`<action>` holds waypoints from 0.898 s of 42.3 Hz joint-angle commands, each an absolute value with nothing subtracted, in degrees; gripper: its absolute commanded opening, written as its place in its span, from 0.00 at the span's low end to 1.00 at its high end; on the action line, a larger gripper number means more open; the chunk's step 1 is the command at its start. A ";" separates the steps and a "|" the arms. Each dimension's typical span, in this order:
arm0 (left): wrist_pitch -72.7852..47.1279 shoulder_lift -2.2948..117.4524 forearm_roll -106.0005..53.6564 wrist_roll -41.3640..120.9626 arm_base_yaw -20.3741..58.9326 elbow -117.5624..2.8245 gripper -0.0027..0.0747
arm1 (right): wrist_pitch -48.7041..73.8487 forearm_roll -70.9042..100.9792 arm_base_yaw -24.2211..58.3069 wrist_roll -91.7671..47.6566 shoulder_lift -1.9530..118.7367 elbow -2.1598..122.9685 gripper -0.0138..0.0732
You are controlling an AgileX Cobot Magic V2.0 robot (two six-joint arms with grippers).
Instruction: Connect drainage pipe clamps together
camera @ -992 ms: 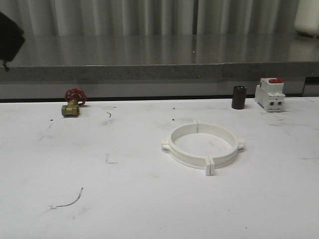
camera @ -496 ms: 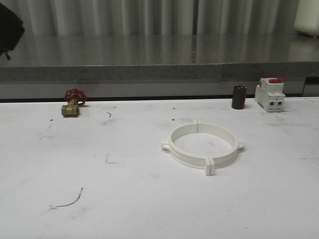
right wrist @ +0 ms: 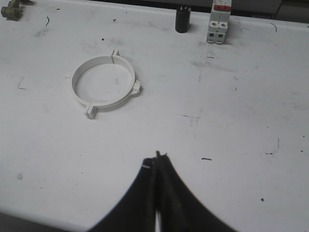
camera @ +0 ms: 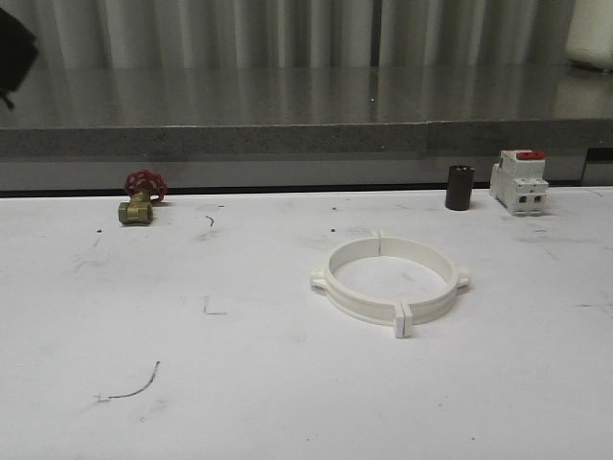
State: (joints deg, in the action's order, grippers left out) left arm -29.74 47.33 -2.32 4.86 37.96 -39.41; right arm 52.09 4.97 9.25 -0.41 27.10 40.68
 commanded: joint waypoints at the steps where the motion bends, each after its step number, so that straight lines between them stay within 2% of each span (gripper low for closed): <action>1: -24.52 41.57 -2.54 4.81 33.73 -39.39 0.01 | 48.57 5.23 8.94 -0.89 27.33 42.04 0.02; 13: -12.30 20.55 0.57 4.81 14.83 -22.19 0.01 | 48.57 5.30 8.98 -0.89 27.33 42.04 0.02; 18: -7.94 11.34 0.46 4.81 9.52 -14.23 0.01 | 48.57 5.30 8.98 -0.89 27.33 42.04 0.02; 27: -6.40 -1.19 -0.57 4.81 4.89 -4.68 0.01 | 48.57 5.30 8.98 -0.89 27.33 42.04 0.02; 38: -0.77 -0.96 0.51 0.00 5.12 0.97 0.01 | 48.99 5.29 8.98 -0.89 27.44 42.04 0.02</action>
State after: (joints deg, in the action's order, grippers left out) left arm -7.84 -0.33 0.00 2.55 4.94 0.15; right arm 52.21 5.02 9.25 -0.41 27.10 40.68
